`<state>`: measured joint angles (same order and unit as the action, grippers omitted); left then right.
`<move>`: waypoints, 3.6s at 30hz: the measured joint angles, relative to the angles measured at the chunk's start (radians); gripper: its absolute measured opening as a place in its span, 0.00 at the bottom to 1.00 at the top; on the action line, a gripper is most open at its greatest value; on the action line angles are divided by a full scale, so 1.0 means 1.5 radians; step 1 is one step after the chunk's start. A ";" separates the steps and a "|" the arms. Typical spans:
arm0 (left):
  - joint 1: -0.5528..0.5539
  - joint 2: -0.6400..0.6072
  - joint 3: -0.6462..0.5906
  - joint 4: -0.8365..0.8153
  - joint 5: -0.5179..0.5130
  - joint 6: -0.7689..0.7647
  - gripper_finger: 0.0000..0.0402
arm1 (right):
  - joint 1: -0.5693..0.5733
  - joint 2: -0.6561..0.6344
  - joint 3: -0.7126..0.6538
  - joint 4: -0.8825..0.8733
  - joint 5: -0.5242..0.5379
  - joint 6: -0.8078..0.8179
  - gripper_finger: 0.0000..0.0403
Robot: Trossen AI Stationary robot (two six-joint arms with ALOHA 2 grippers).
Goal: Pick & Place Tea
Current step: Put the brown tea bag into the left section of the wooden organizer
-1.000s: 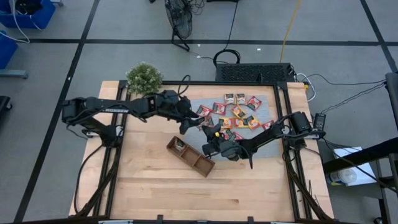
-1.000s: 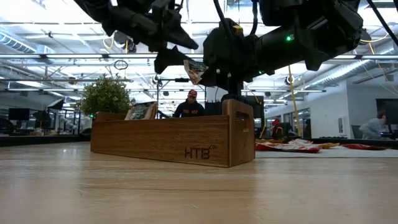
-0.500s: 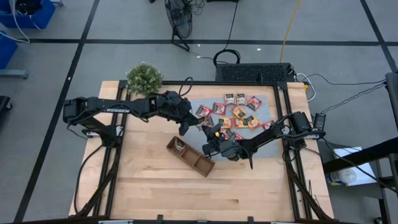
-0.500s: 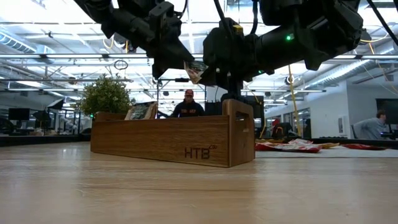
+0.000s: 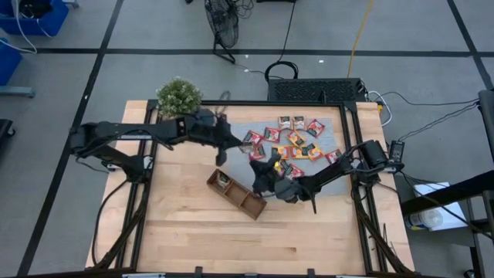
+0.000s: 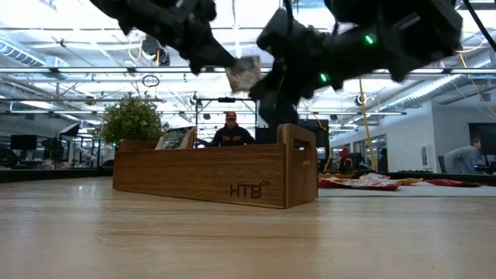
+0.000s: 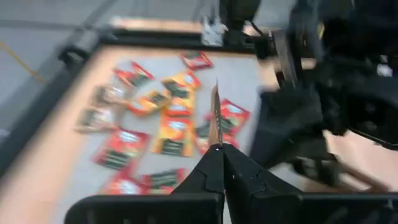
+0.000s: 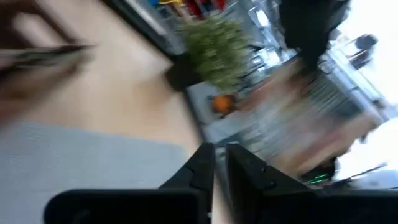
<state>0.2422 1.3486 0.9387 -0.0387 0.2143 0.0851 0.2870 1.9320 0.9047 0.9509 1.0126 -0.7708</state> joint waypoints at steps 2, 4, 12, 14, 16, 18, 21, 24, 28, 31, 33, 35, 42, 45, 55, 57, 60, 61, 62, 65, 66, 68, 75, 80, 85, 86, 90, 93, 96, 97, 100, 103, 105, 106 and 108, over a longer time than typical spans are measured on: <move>-0.003 -0.027 0.003 -0.030 -0.006 0.076 0.01 | 0.010 0.004 -0.001 -0.014 -0.002 0.066 0.10; -0.015 -0.055 0.002 -0.100 -0.005 0.176 0.01 | 0.017 -0.001 0.000 -0.001 0.002 0.105 0.12; -0.113 -0.106 0.001 -0.317 0.013 0.446 0.01 | 0.034 -0.041 -0.006 0.005 0.005 0.142 0.13; -0.134 -0.108 0.000 -0.348 0.047 0.473 0.00 | 0.033 -0.053 -0.015 0.002 0.004 0.146 0.13; -0.148 -0.102 0.002 -0.355 0.070 0.483 0.01 | 0.034 -0.066 -0.027 -0.005 0.005 0.161 0.13; -0.153 -0.098 0.000 -0.377 0.070 0.483 0.00 | 0.035 -0.081 -0.037 0.003 0.002 0.175 0.13; -0.152 -0.091 0.000 -0.370 0.079 0.483 0.00 | 0.040 -0.095 -0.059 0.002 0.001 0.193 0.13; -0.141 -0.091 -0.020 -0.350 0.109 0.483 0.00 | 0.044 -0.102 -0.075 0.000 0.002 0.205 0.12; -0.114 -0.083 -0.072 -0.298 0.134 0.483 0.00 | 0.046 -0.103 -0.077 0.002 0.002 0.201 0.12; -0.092 -0.084 -0.109 -0.232 0.166 0.482 0.00 | 0.046 -0.103 -0.077 0.002 0.003 0.200 0.12; -0.080 -0.084 -0.135 -0.205 0.184 0.481 0.00 | 0.046 -0.103 -0.077 0.001 0.003 0.199 0.12; -0.069 -0.083 -0.154 -0.180 0.196 0.484 0.00 | 0.046 -0.103 -0.077 -0.002 0.003 0.200 0.12; -0.041 -0.084 -0.195 -0.134 0.220 0.486 0.00 | 0.046 -0.103 -0.077 -0.004 0.003 0.202 0.12; -0.032 -0.084 -0.215 -0.114 0.225 0.487 0.00 | 0.046 -0.103 -0.077 -0.004 0.003 0.202 0.11; -0.012 -0.084 -0.258 -0.062 0.264 0.496 0.01 | 0.046 -0.103 -0.077 -0.008 0.004 0.202 0.10; -0.012 -0.084 -0.265 -0.045 0.265 0.495 0.00 | 0.046 -0.103 -0.077 -0.010 0.003 0.203 0.10; -0.011 -0.084 -0.275 -0.030 0.281 0.496 0.01 | 0.046 -0.103 -0.077 -0.013 0.004 0.208 0.09; -0.010 -0.084 -0.281 -0.020 0.281 0.496 0.01 | 0.046 -0.103 -0.077 -0.014 0.004 0.208 0.10; -0.010 -0.084 -0.287 -0.008 0.281 0.495 0.01 | 0.046 -0.103 -0.077 -0.014 0.004 0.208 0.10; -0.010 -0.077 -0.296 0.014 0.282 0.496 0.00 | 0.046 -0.103 -0.077 -0.014 0.004 0.208 0.09; -0.010 -0.072 -0.296 0.017 0.282 0.494 0.01 | 0.046 -0.103 -0.077 -0.014 0.003 0.208 0.09; -0.010 -0.062 -0.296 0.028 0.281 0.493 0.01 | 0.046 -0.103 -0.077 -0.014 0.003 0.208 0.09; -0.009 -0.013 -0.297 0.098 0.210 0.422 0.01 | 0.046 -0.103 -0.077 -0.014 0.003 0.207 0.08; -0.009 -0.010 -0.297 0.125 0.189 0.392 0.05 | 0.046 -0.103 -0.077 -0.015 0.003 0.207 0.08; -0.010 -0.010 -0.297 0.140 0.188 0.391 0.09 | 0.046 -0.103 -0.077 -0.019 0.003 0.207 0.08; -0.010 -0.010 -0.297 0.141 0.188 0.390 0.09 | 0.046 -0.103 -0.077 -0.019 0.003 0.207 0.08; -0.010 -0.010 -0.296 0.160 0.188 0.371 0.07 | 0.046 -0.103 -0.077 -0.019 0.003 0.207 0.08; -0.010 -0.010 -0.296 0.167 0.188 0.370 0.05 | 0.046 -0.103 -0.077 -0.020 0.003 0.207 0.08; -0.010 -0.010 -0.296 0.169 0.188 0.365 0.02 | 0.046 -0.103 -0.077 -0.020 0.003 0.207 0.08; -0.010 -0.010 -0.296 0.169 0.188 0.362 0.02 | 0.046 -0.103 -0.077 -0.020 0.003 0.207 0.08; -0.010 -0.010 -0.296 0.169 0.188 0.362 0.01 | 0.046 -0.103 -0.077 -0.028 0.003 0.208 0.08; -0.010 -0.010 -0.296 0.168 0.188 0.360 0.04 | 0.045 -0.103 -0.077 -0.032 0.003 0.208 0.08; -0.010 -0.010 -0.296 0.166 0.188 0.354 0.07 | 0.045 -0.103 -0.077 -0.031 0.003 0.208 0.08; -0.010 -0.010 -0.296 0.167 0.188 0.349 0.08 | 0.045 -0.103 -0.077 -0.031 0.003 0.208 0.08; -0.010 -0.010 -0.296 0.168 0.188 0.329 0.10 | 0.045 -0.103 -0.077 -0.031 0.003 0.208 0.08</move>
<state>0.2268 1.3342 0.4942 0.2127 0.4957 0.5790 0.3551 1.7775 0.7891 0.9042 1.0176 -0.4583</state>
